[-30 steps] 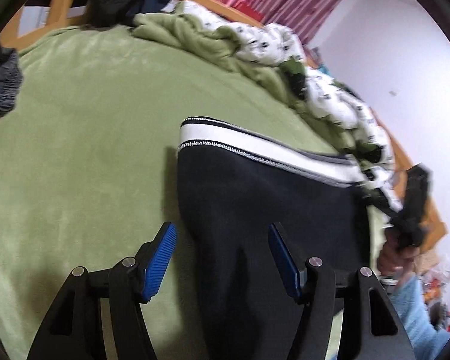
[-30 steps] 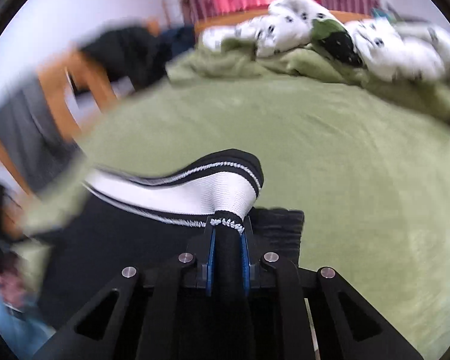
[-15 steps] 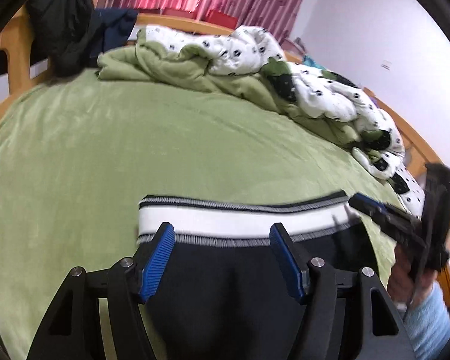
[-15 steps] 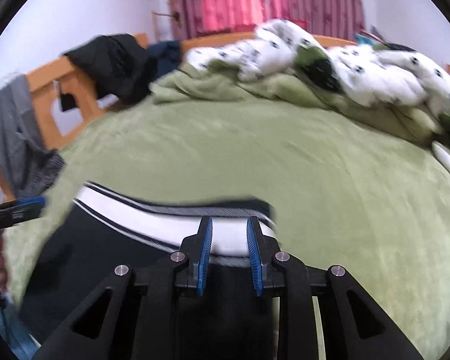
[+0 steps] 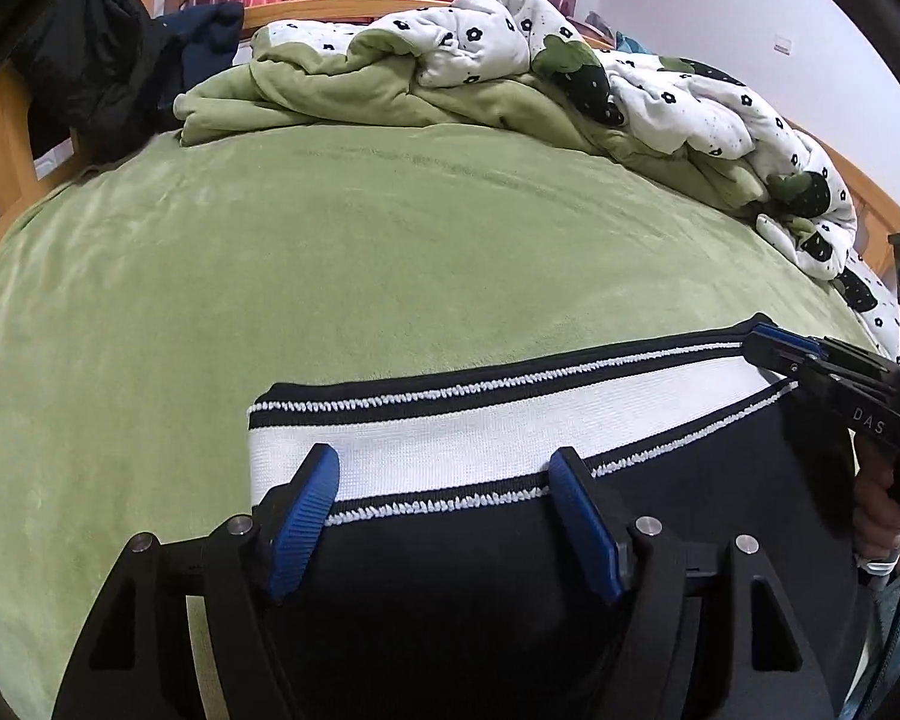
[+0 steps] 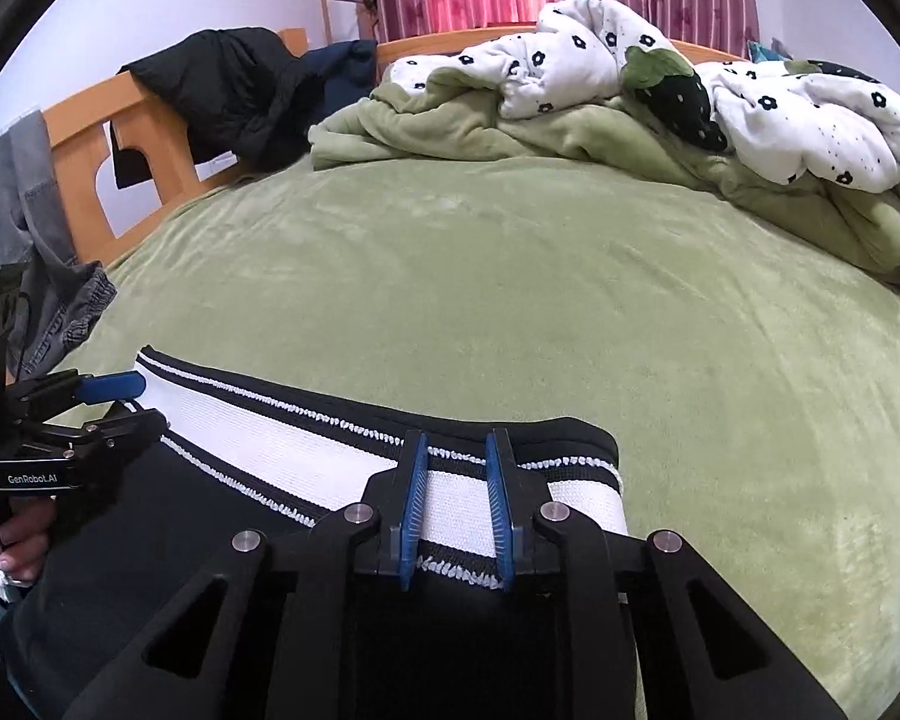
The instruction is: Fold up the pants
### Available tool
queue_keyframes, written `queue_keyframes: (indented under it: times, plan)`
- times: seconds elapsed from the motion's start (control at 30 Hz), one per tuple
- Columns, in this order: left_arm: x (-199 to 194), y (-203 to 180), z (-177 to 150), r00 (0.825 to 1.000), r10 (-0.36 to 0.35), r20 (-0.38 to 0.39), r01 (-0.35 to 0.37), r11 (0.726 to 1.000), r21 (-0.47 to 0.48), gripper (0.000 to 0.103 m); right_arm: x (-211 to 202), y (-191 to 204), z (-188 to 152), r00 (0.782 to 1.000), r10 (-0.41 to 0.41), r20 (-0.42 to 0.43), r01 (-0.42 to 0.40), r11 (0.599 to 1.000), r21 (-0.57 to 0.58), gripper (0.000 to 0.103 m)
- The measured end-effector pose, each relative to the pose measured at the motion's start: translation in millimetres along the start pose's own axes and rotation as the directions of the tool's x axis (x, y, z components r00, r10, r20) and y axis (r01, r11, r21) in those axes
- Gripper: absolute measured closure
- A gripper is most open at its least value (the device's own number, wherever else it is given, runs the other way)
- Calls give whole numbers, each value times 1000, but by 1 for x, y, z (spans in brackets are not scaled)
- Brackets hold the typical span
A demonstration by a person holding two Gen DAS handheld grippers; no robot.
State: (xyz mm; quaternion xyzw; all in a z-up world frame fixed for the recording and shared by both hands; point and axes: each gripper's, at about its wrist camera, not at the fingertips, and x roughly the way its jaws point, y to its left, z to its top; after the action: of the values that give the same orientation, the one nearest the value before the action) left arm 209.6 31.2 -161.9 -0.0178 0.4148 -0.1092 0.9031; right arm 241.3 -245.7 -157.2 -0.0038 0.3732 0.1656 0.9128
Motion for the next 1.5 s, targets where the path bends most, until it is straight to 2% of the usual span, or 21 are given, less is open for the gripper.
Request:
queue_keyframes:
  times: [0.13, 0.3, 0.4, 0.57, 0.67, 0.73, 0.83, 0.9, 1.03, 1.07, 1.1, 1.13, 1.2, 1.3, 1.4, 1.43, 1.5]
  plan:
    - [-6, -3, -4, 1000, 13, -14, -13, 1000, -6, 33, -1, 1, -4, 1000, -4, 4, 4, 1000, 3, 83]
    - [-17, 7, -14, 998, -48, -51, 43, 996, -78, 33, -14, 4, -12, 999, -29, 14, 29, 1000, 4, 83]
    - [-30, 1, -30, 994, -75, -81, 70, 996, -62, 33, -28, -1, -18, 1000, -16, -1, 16, 999, 40, 83]
    - [-71, -21, -80, 991, -100, -92, 100, 995, 1, 33, -62, 0, -53, 999, -14, -42, 17, 997, 77, 83]
    - [-97, -31, -108, 984, -129, -120, 132, 991, 15, 32, -88, 9, -80, 999, -41, -27, 43, 998, 56, 82]
    - [-117, -37, -126, 985, -130, -111, 135, 990, 38, 33, -100, 13, -92, 998, -37, -50, 39, 998, 54, 79]
    - [-143, -47, -152, 993, -80, -92, 90, 989, 116, 32, -115, 14, -115, 996, -40, -81, 45, 997, 62, 79]
    - [-150, -50, -165, 990, -72, -124, 89, 986, 140, 32, -121, 12, -131, 994, -36, -105, 44, 997, 67, 79]
    - [-146, -62, -179, 993, 41, -111, -18, 978, 206, 32, -136, 10, -152, 993, -36, -109, 46, 994, 97, 79]
    - [-140, -65, -180, 989, 94, -113, -67, 972, 225, 33, -137, 9, -155, 993, -35, -110, 47, 992, 115, 79]
    - [-131, -66, -182, 979, 158, -126, -124, 962, 242, 55, -138, 9, -156, 993, -33, -110, 47, 991, 127, 79]
    - [-120, -64, -184, 970, 184, -162, -143, 961, 237, 61, -139, 8, -158, 994, -33, -108, 48, 990, 136, 79]
    - [-126, -59, -183, 979, 127, -156, -99, 979, 175, 71, -137, 9, -161, 993, -49, -108, 63, 989, 131, 77]
    - [-139, -55, -188, 979, 109, -175, -84, 986, 142, 75, -136, 5, -165, 987, -71, -143, 89, 988, 127, 77]
    - [-151, -50, -191, 971, 159, -178, -143, 984, 103, 75, -152, 0, -170, 987, -78, -139, 99, 984, 150, 76]
    - [-159, -46, -188, 975, 150, -164, -140, 988, 68, 75, -159, -2, -170, 987, -81, -137, 103, 981, 167, 76]
    - [-179, -44, -186, 988, 90, -126, -89, 996, 12, 74, -177, -5, -169, 990, -79, -114, 101, 973, 207, 75]
